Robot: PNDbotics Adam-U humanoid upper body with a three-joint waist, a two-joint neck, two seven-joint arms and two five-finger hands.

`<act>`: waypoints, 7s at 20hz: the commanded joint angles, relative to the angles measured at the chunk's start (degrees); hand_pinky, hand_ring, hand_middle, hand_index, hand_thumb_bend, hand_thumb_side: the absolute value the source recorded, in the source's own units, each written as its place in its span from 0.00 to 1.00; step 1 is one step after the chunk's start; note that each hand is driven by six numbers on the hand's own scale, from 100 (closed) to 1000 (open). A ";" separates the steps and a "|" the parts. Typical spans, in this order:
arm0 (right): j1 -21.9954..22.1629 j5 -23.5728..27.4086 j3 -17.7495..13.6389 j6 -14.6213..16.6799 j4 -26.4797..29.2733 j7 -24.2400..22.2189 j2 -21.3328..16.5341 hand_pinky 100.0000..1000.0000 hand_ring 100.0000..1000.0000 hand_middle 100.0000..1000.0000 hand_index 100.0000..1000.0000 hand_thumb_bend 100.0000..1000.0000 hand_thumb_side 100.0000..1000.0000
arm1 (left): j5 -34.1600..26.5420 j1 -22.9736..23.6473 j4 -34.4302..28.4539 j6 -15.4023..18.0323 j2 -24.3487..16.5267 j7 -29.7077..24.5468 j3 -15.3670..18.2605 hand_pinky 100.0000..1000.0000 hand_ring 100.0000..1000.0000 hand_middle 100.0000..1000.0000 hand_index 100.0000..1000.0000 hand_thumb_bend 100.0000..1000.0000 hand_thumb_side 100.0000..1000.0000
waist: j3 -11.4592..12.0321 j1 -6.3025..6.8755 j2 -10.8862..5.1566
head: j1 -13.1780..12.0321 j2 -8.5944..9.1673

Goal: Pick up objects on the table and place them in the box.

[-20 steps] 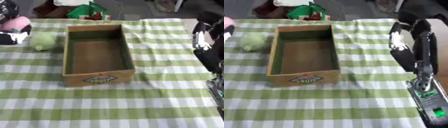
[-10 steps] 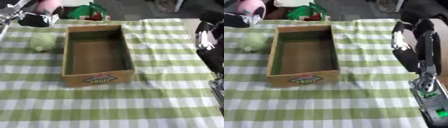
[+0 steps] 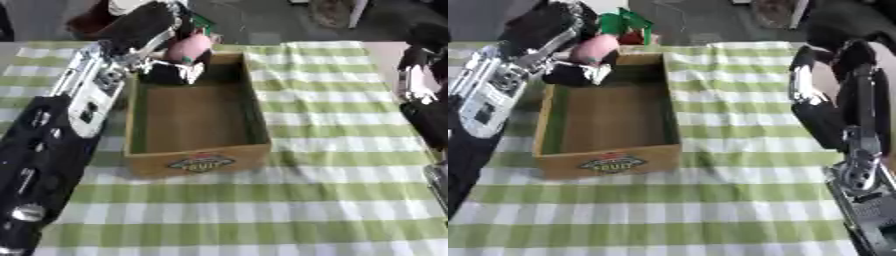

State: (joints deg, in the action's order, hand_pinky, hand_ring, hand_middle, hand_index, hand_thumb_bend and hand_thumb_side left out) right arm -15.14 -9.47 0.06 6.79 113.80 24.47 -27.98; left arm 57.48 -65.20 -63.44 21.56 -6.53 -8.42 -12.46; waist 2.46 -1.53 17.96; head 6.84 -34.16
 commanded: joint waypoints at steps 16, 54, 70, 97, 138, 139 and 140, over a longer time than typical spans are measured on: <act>-0.64 0.36 -0.01 0.11 0.79 -0.47 -1.08 0.73 0.76 0.70 0.78 0.00 0.43 | 16.82 0.31 9.11 0.66 2.94 -1.60 -2.34 0.54 0.76 0.77 0.81 0.09 0.09 | -0.77 0.28 -0.41 | -1.12 1.66; 1.23 -0.06 -0.82 -0.15 0.79 0.34 -1.43 0.73 0.76 0.70 0.78 0.00 0.42 | 8.85 -3.33 0.82 -3.43 -9.27 -10.82 10.51 0.63 0.82 0.81 0.92 0.38 0.76 | 1.18 0.31 -1.74 | 2.00 -0.65; 1.04 -0.40 -0.97 -0.09 0.79 0.65 -1.79 0.73 0.76 0.70 0.77 0.00 0.42 | 8.48 -1.91 11.05 -10.44 -21.45 -10.39 15.06 0.65 0.83 0.82 0.93 0.43 0.77 | 1.42 -0.65 -0.90 | 1.23 -0.03; -0.17 -0.36 -0.77 -0.23 0.79 0.22 -1.67 0.73 0.76 0.70 0.77 0.00 0.42 | 8.89 -1.87 19.66 -10.10 -18.85 -13.79 16.07 0.67 0.85 0.82 0.96 0.68 0.81 | -0.47 -1.56 2.25 | 0.31 3.05; 0.74 0.19 -0.84 -0.72 0.79 -0.07 -1.04 0.73 0.76 0.70 0.77 0.00 0.41 | 7.81 -3.26 14.41 -13.92 -16.85 7.13 13.73 0.02 0.26 0.16 0.28 0.00 0.25 | 0.03 -0.81 -0.49 | 1.56 1.51; 0.66 0.20 -0.85 -0.69 0.79 -0.09 -1.12 0.73 0.76 0.70 0.77 0.00 0.41 | 7.38 -3.32 13.70 -13.73 -16.65 7.26 13.54 0.02 0.26 0.16 0.28 0.00 0.26 | 0.06 -0.86 -0.46 | 1.76 1.54; 0.60 0.21 -0.86 -0.68 0.79 -0.10 -1.19 0.73 0.76 0.70 0.77 0.00 0.41 | 6.97 -3.31 13.12 -13.70 -16.54 7.26 13.39 0.02 0.26 0.16 0.28 0.00 0.26 | 0.08 -0.89 -0.44 | 1.88 1.55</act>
State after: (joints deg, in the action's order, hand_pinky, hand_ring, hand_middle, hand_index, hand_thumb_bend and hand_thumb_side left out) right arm -14.11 -9.47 -0.32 6.13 113.80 24.39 -27.96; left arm 65.13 -67.08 -48.64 7.63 -22.49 -1.59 1.17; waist 2.50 -2.49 18.87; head 8.42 -32.69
